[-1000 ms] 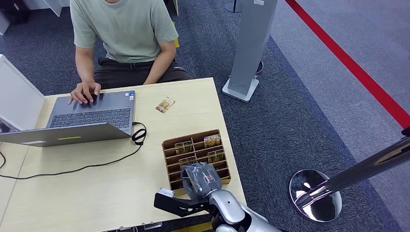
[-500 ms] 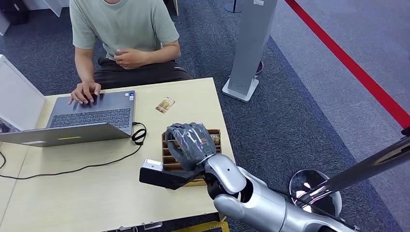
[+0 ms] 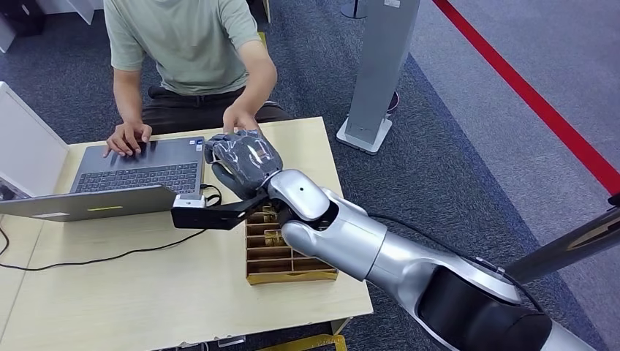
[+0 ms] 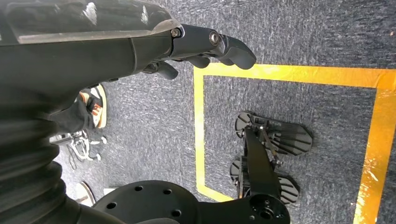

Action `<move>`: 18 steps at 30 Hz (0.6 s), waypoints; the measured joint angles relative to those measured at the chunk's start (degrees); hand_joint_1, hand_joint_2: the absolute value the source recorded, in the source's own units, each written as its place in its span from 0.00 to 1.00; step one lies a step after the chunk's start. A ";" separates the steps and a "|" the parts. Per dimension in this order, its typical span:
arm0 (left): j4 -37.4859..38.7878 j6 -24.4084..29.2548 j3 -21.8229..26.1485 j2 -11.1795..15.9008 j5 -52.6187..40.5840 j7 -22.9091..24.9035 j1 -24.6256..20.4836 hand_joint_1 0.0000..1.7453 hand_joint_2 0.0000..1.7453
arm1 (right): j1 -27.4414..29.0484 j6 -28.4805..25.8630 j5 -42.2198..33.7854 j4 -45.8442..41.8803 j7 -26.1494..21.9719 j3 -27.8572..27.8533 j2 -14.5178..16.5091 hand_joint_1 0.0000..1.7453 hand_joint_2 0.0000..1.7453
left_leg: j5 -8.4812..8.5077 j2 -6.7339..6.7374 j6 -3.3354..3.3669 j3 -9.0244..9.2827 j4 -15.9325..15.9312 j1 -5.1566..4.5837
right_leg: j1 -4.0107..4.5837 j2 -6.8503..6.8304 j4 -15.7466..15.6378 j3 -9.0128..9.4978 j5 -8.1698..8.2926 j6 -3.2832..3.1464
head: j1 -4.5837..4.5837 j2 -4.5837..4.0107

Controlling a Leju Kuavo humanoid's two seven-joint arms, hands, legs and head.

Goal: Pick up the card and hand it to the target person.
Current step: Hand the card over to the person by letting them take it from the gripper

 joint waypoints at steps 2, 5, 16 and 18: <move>0.01 0.08 -0.20 0.04 0.16 0.41 0.02 0.00 1.00 | -1.30 -0.26 -0.57 4.95 -0.80 0.30 1.45 0.86 1.00 | 0.00 0.00 0.00 -0.01 0.00 0.00 | 0.00 0.00 0.00 -0.01 0.00 0.00 | 0.01 0.00; 0.02 0.44 -0.33 0.15 0.61 1.19 0.04 0.00 1.00 | -2.39 -0.65 -0.99 10.56 -1.45 0.67 3.15 0.86 1.00 | 0.00 0.01 0.00 -0.02 0.00 0.00 | 0.00 0.02 -0.01 -0.05 0.00 0.00 | 0.04 0.00; 0.07 -0.09 -0.36 0.60 1.18 1.06 0.13 0.00 1.00 | -3.49 -1.14 -1.57 21.01 -2.43 1.79 6.28 0.00 1.00 | 0.00 0.04 -0.01 -0.01 0.00 0.00 | 0.00 0.05 -0.01 -0.08 0.00 0.00 | 0.05 0.00; 0.07 0.34 -0.36 0.62 1.46 0.57 0.13 0.00 1.00 | -3.53 -1.20 -1.57 21.91 -2.58 1.91 6.56 0.00 1.00 | 0.00 0.04 -0.01 -0.01 0.00 0.00 | 0.00 0.06 -0.01 -0.08 0.00 0.00 | 0.04 0.00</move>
